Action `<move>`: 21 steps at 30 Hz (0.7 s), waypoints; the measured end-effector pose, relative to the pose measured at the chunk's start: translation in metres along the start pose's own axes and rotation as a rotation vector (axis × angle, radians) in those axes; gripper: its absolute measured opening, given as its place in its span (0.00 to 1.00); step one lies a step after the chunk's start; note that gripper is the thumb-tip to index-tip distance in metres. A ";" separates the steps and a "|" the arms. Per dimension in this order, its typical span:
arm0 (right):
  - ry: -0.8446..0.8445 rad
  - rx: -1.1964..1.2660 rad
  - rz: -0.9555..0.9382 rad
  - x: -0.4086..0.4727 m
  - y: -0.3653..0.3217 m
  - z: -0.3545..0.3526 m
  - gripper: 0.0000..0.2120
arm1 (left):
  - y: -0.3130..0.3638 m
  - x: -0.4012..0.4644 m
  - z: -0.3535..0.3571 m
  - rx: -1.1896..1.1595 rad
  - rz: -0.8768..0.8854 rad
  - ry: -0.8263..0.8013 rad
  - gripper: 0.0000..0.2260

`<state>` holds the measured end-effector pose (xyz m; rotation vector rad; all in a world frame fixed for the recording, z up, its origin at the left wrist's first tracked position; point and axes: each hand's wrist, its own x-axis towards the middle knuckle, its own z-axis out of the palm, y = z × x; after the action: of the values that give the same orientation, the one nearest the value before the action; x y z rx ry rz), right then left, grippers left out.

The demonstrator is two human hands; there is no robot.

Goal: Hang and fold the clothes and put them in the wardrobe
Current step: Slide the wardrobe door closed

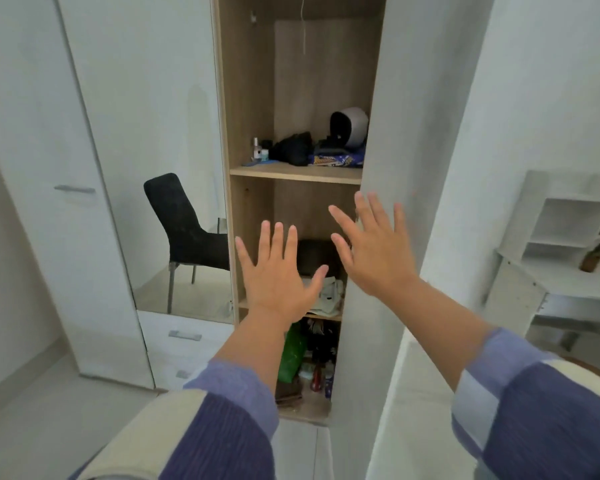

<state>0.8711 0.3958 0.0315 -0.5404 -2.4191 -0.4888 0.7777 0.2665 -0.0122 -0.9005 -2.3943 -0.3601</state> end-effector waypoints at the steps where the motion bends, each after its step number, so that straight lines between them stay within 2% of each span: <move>1: 0.087 -0.030 -0.031 0.001 0.019 -0.012 0.24 | 0.022 0.002 -0.006 -0.010 0.003 0.011 0.38; 5: 0.337 -0.102 -0.084 -0.001 0.089 -0.051 0.23 | 0.099 0.011 -0.028 -0.075 0.009 0.085 0.43; 8: 0.405 -0.044 0.000 -0.002 0.124 -0.057 0.25 | 0.135 0.023 -0.042 -0.076 0.003 0.155 0.46; 11: 0.350 0.112 0.188 0.000 0.148 -0.043 0.27 | 0.155 0.040 -0.053 -0.034 0.011 0.206 0.49; 12: 0.305 0.135 0.199 0.000 0.154 -0.036 0.27 | 0.158 0.045 -0.054 -0.019 0.020 0.216 0.50; 16: 0.122 0.197 0.005 0.003 0.161 -0.012 0.26 | 0.158 0.059 -0.056 0.058 0.095 0.257 0.50; 21: 0.070 0.301 -0.114 0.023 0.152 -0.004 0.28 | 0.134 0.063 -0.065 0.159 0.201 0.327 0.47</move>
<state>0.9298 0.5293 0.0815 -0.2527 -2.4053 -0.1803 0.8546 0.3711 0.0845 -0.9211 -1.9852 -0.2162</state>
